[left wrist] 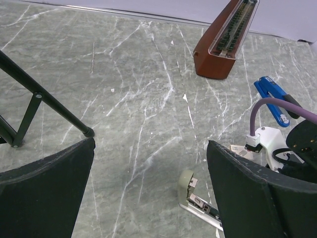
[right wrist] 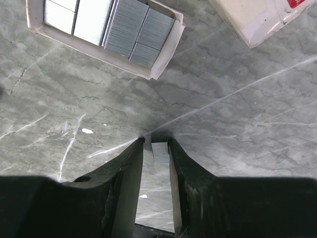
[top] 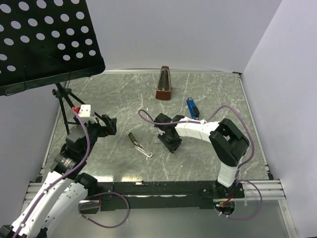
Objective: Load the staples into the stapler
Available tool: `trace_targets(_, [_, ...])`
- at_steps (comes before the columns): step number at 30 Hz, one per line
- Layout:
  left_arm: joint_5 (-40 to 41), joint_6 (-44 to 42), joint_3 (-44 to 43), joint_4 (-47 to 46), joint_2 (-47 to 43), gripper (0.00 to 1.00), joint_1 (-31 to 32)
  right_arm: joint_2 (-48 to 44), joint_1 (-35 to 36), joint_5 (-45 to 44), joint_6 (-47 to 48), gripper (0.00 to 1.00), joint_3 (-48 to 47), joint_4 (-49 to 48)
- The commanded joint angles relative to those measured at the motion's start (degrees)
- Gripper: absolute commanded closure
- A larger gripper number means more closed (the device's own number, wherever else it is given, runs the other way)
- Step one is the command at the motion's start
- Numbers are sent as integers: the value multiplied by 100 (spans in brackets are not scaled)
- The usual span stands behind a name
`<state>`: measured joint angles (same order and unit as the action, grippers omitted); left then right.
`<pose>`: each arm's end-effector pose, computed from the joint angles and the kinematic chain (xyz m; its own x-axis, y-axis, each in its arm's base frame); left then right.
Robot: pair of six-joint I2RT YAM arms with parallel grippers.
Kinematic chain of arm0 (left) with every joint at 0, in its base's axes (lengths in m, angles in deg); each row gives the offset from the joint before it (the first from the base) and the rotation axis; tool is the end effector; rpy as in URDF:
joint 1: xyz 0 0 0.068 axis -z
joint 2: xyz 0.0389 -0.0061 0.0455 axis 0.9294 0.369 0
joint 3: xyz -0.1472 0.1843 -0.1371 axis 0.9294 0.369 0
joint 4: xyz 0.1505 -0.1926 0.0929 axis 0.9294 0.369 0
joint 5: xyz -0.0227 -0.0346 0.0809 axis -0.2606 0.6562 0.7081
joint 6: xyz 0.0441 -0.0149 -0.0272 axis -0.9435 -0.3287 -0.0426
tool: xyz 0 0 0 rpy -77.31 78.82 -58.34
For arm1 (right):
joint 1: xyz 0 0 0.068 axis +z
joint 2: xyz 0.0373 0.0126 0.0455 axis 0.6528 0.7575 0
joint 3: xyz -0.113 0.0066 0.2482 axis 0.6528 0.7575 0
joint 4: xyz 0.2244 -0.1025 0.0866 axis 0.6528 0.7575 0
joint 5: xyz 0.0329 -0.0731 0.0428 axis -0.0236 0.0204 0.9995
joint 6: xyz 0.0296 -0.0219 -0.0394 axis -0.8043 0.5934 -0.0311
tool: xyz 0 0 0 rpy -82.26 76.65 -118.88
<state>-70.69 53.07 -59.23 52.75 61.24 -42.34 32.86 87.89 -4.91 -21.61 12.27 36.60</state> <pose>0.1261 -0.0506 0.3114 -0.2041 -0.2509 -0.9462 0.1197 0.9529 -0.2785 0.2225 0.2394 0.1561 -0.7707 -0.6129 -0.1742 -0.6245 0.7808 0.0161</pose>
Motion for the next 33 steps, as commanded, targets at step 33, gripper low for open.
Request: trace_targets(33, [137, -83, 90, -320, -657, 1, -16, -716, 744, -171, 165, 88, -1064, -95])
